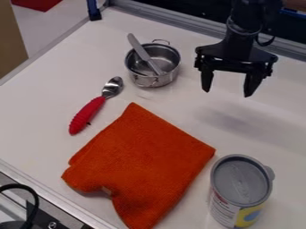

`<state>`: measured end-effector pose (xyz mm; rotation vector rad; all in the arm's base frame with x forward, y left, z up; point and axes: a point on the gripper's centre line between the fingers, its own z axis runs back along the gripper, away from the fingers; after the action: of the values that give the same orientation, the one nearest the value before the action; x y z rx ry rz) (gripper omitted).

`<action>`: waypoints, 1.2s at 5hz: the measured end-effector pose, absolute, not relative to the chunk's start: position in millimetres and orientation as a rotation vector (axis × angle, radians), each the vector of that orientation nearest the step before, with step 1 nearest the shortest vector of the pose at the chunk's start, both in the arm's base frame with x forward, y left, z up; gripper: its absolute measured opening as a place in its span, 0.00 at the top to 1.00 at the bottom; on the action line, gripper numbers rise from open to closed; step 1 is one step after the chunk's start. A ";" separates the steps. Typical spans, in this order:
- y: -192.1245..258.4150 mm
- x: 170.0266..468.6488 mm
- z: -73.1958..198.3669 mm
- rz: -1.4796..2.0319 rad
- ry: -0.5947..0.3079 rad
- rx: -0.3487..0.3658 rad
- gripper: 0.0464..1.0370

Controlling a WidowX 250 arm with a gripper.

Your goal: Put the orange cloth on the top o table

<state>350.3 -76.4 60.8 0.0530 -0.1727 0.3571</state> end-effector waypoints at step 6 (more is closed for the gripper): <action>-6.9 234.4 56.8 -0.088 0.038 -0.015 0.63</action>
<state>234.4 -6.9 56.8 -0.0149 0.0379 -0.0885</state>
